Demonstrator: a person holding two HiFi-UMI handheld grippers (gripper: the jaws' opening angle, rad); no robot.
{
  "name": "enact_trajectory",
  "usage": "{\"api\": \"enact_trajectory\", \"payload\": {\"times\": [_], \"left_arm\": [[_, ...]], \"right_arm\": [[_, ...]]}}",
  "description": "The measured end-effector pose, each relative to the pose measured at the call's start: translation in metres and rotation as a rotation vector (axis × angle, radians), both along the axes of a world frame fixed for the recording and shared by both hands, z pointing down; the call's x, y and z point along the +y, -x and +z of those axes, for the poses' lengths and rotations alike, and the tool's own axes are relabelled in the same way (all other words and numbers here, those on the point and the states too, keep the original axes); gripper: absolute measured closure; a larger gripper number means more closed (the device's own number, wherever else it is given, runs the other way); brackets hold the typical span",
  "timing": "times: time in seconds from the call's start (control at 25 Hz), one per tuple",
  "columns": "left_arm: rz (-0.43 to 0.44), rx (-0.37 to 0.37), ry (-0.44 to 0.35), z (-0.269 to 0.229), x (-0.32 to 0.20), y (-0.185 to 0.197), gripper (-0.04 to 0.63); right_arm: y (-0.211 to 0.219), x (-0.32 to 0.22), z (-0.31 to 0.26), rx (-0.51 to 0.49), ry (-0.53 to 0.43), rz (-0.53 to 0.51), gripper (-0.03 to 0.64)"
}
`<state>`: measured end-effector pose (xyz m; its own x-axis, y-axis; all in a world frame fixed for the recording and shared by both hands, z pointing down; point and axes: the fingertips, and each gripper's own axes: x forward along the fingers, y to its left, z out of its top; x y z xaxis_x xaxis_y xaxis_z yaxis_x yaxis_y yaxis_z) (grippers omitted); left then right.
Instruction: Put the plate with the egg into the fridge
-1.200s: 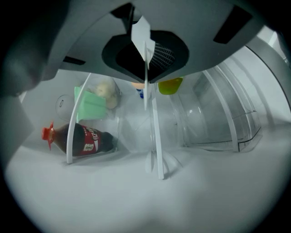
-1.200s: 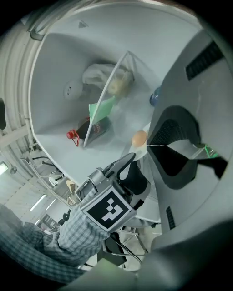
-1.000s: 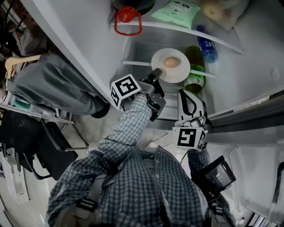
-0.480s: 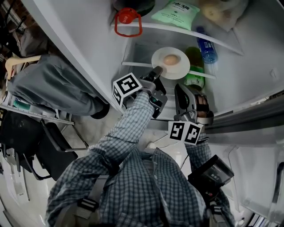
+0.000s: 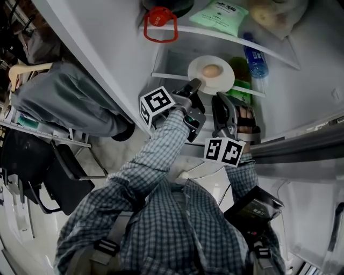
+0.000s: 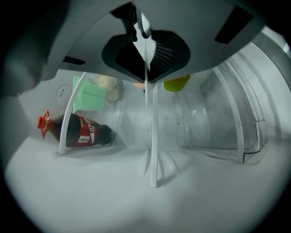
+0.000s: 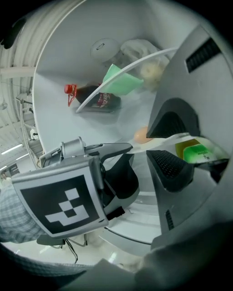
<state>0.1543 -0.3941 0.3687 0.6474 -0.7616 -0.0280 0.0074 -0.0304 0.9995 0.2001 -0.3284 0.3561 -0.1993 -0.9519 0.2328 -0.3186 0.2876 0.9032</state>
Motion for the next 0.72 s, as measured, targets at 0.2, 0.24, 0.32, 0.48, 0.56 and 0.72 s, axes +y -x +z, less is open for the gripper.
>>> {"api": "enact_trajectory", "payload": {"times": [0.2,0.24,0.32,0.48,0.56,0.72], "left_arm": [[0.007,0.004,0.002,0.0,0.001,0.0,0.575],[0.007,0.003,0.002,0.0,0.001,0.0,0.575],[0.007,0.002,-0.001,0.0,0.001,0.0,0.575],[0.007,-0.001,-0.004,-0.001,0.001,0.0,0.575],[0.008,-0.001,-0.006,-0.001,0.001,0.0,0.575],[0.012,-0.007,-0.012,-0.002,0.0,0.0,0.574]], "right_arm": [[0.008,-0.008,0.009,0.091,0.001,-0.036,0.551],[0.009,-0.01,0.01,0.101,0.002,-0.041,0.551],[0.011,-0.012,0.013,0.131,-0.005,-0.048,0.551],[0.012,-0.016,0.015,0.191,-0.024,-0.052,0.552],[0.011,-0.018,0.013,0.203,-0.037,-0.042,0.574],[0.01,-0.021,0.012,0.225,-0.042,-0.023,0.594]]}}
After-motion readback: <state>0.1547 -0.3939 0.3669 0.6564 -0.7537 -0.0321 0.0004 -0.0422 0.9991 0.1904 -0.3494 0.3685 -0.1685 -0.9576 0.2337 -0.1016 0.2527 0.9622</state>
